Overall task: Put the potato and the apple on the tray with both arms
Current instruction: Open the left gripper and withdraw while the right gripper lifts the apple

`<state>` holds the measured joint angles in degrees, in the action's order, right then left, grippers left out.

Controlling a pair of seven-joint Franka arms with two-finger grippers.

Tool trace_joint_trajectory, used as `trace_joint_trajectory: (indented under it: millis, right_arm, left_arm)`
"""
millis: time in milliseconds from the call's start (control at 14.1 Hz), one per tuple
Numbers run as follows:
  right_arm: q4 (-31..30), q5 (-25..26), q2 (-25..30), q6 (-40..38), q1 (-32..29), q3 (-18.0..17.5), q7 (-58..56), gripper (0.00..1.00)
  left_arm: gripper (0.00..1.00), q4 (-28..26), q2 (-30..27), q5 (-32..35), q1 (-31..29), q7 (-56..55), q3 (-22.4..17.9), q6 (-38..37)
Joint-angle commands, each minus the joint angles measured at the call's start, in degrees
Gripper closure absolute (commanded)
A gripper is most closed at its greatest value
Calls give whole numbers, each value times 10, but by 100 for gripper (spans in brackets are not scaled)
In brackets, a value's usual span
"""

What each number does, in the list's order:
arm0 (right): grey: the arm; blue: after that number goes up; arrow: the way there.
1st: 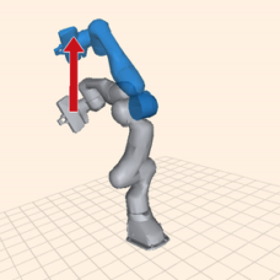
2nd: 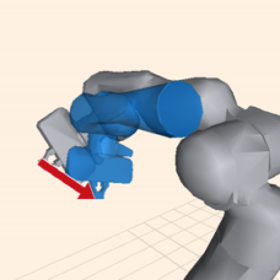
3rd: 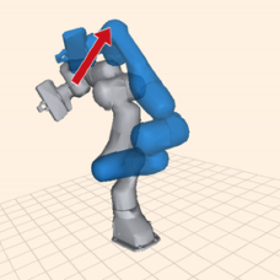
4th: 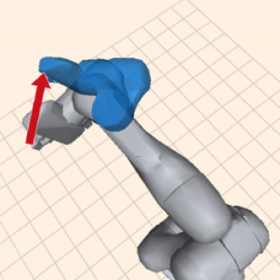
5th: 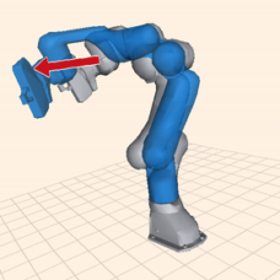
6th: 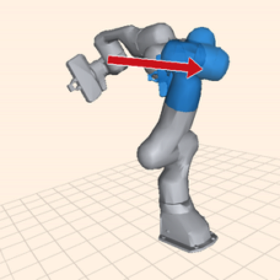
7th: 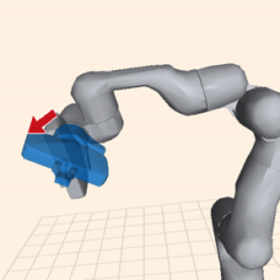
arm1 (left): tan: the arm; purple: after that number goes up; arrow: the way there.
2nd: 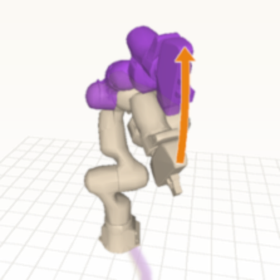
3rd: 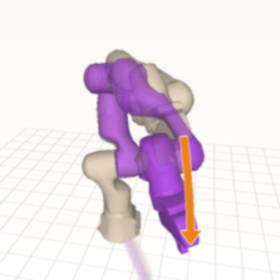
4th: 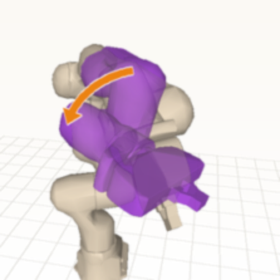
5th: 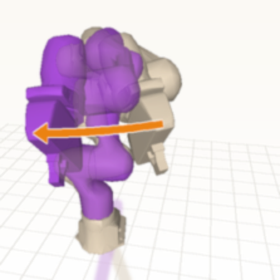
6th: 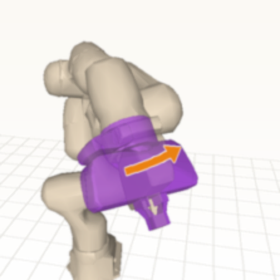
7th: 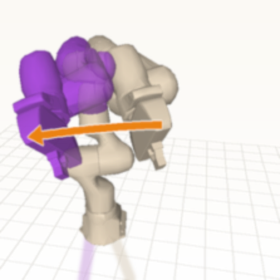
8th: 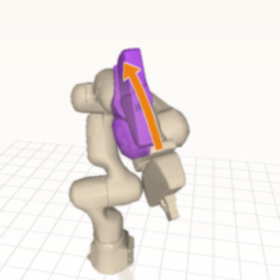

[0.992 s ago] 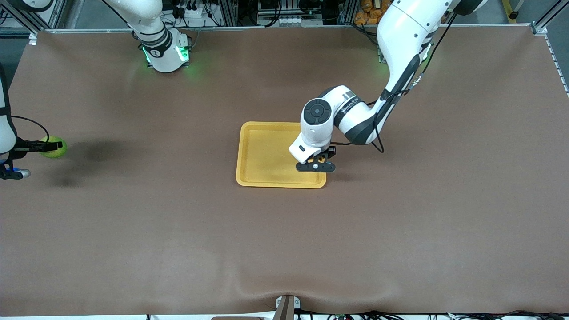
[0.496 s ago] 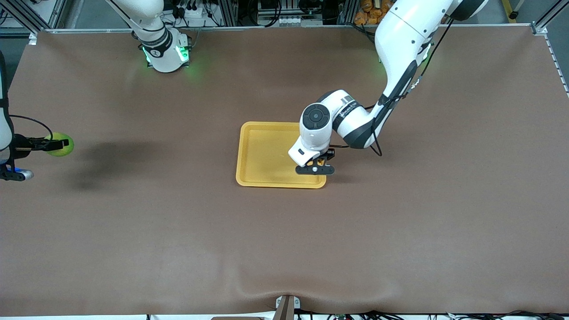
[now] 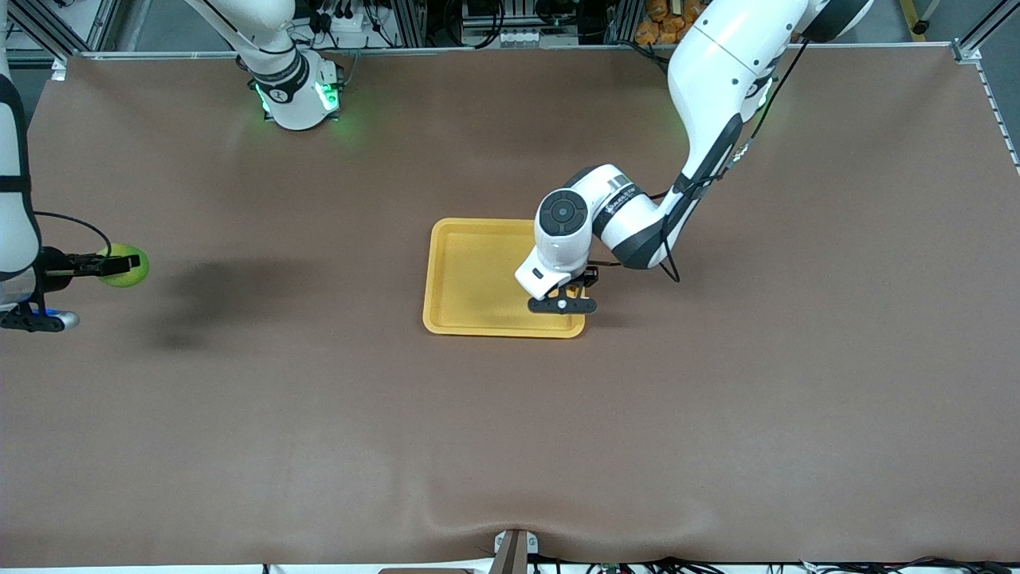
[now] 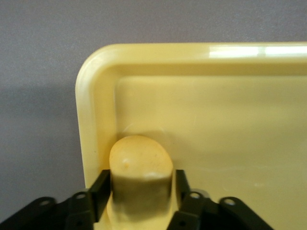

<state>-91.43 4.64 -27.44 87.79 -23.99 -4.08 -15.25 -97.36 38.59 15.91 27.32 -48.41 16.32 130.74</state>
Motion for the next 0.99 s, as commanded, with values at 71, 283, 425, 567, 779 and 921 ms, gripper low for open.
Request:
trace_joint_trajectory:
  millis: [71,283,425,567,779,921]
  right_arm:
    - [-17,-30,34,-14,34,4,31,100]
    - [-24,-39,48,-17,69,3,89,100]
    - [-32,-59,61,-17,100,3,126,100]
    - [-32,-67,64,-15,132,3,139,100]
    - [-32,-90,80,-17,174,3,180,100]
    - [-31,-91,82,-17,193,3,203,100]
  left_arm:
    - [0,21,-9,15,5,-16,-5,-11]
    - [0,20,-42,14,-9,-14,-5,-38]
    - [0,20,-78,14,-25,-11,-4,-65]
    - [0,21,-117,8,-49,-6,-2,-101]
    - [0,21,-168,7,-95,29,0,-149]
    - [0,20,-199,6,-132,73,0,-163]
